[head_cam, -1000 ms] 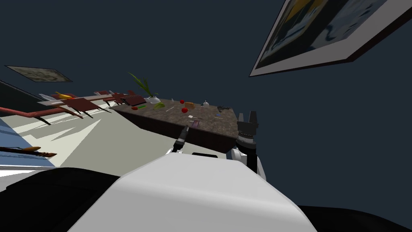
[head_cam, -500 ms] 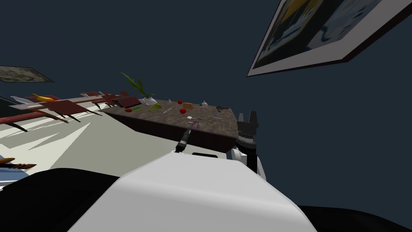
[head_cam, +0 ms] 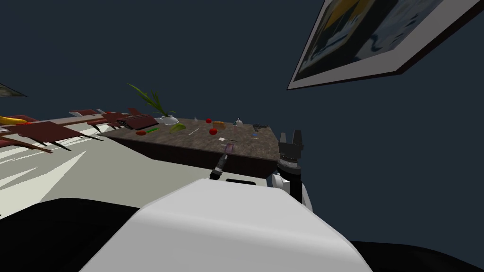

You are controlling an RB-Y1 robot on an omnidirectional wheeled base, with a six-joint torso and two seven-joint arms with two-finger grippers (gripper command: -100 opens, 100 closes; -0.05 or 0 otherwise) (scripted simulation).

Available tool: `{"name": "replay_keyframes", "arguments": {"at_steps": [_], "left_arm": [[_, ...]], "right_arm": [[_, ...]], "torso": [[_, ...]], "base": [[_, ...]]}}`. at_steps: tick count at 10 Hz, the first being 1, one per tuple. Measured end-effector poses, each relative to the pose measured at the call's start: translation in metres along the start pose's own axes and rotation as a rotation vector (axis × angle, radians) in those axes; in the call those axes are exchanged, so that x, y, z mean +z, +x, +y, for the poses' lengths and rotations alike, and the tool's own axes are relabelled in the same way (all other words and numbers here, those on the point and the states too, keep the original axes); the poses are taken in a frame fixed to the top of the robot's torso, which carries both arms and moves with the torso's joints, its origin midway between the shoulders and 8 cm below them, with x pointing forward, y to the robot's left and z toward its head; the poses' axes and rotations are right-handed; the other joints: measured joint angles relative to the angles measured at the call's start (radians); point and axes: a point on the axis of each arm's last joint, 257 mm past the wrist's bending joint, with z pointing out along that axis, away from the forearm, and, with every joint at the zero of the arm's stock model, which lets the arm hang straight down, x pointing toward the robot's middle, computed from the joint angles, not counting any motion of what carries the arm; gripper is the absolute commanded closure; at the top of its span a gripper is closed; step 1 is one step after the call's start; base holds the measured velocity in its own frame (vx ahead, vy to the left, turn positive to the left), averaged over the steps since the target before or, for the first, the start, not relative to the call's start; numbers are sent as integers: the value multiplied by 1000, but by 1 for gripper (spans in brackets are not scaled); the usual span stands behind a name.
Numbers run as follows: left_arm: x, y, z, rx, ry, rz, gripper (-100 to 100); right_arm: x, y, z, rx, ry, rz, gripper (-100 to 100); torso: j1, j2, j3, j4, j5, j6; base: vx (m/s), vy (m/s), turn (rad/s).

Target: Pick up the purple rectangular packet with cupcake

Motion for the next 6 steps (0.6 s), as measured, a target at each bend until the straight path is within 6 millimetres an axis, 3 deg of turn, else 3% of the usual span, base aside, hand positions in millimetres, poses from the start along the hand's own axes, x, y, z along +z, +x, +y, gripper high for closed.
{"name": "replay_keyframes", "arguments": {"at_steps": [6], "left_arm": [[-13,46,25,-87,-32,73,-100]], "right_arm": [[0,0,0,0,0,0,0]], "torso": [[-1,0,0,0,0,0]], "base": [[29,88,-113]]}}
